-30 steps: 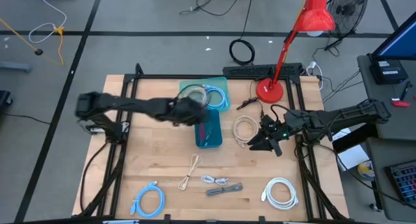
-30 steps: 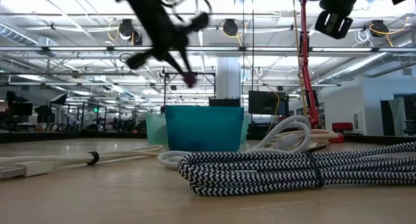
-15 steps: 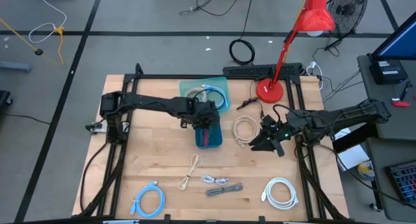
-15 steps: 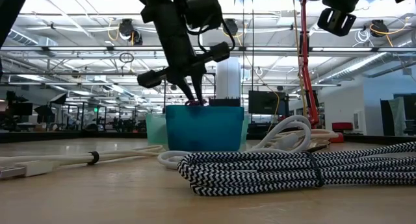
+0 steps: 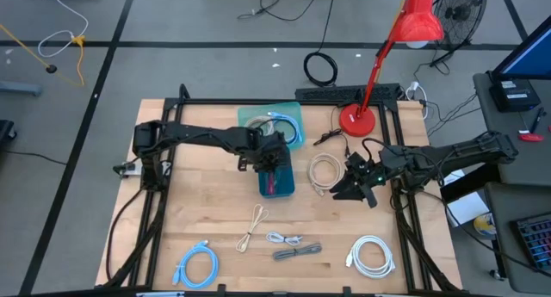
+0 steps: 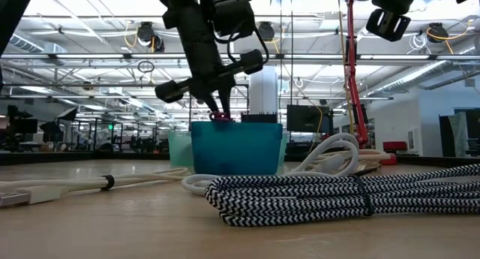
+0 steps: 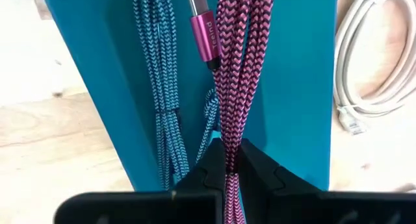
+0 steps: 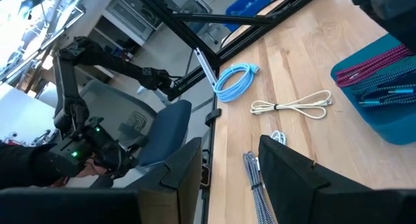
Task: Pick & Place USB Port
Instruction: Put the pink usb cable into the blue bin, then put the blue hdmi cable into the green bin
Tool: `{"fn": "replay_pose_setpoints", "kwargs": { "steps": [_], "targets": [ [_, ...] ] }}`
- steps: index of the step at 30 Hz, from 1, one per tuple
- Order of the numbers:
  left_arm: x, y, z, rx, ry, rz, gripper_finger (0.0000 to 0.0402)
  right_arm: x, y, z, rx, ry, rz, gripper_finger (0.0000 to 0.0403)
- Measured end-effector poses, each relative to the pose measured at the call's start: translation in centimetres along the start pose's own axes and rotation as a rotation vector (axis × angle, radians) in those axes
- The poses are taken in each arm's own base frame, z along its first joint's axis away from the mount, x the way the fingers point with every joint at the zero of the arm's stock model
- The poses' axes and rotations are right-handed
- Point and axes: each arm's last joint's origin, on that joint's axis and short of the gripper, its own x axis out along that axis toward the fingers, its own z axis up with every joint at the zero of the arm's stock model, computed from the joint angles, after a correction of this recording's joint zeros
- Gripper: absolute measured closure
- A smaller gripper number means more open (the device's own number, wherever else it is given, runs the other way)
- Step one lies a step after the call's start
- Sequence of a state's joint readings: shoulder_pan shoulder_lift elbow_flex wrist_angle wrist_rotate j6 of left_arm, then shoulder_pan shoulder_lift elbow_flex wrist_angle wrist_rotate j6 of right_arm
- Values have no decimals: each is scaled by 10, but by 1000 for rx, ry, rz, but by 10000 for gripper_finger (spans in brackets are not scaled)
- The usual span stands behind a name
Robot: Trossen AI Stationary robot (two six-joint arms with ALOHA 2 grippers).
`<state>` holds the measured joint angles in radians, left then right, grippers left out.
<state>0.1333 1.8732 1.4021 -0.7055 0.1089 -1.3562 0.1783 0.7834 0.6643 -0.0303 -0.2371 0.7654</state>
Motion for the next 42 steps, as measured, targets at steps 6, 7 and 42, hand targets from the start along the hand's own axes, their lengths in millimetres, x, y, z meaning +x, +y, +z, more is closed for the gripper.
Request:
{"fn": "replay_pose_setpoints", "kwargs": {
  "steps": [6,7,42],
  "targets": [
    [0,0,1,-8,-18,4,378,0,0,0,0,2,2,261],
    [0,0,1,-8,-20,4,367,0,0,0,0,2,2,261],
    [-113,-1,-180,287,13,-223,263,0,0,-1,3,29,16,261]
  ]
}}
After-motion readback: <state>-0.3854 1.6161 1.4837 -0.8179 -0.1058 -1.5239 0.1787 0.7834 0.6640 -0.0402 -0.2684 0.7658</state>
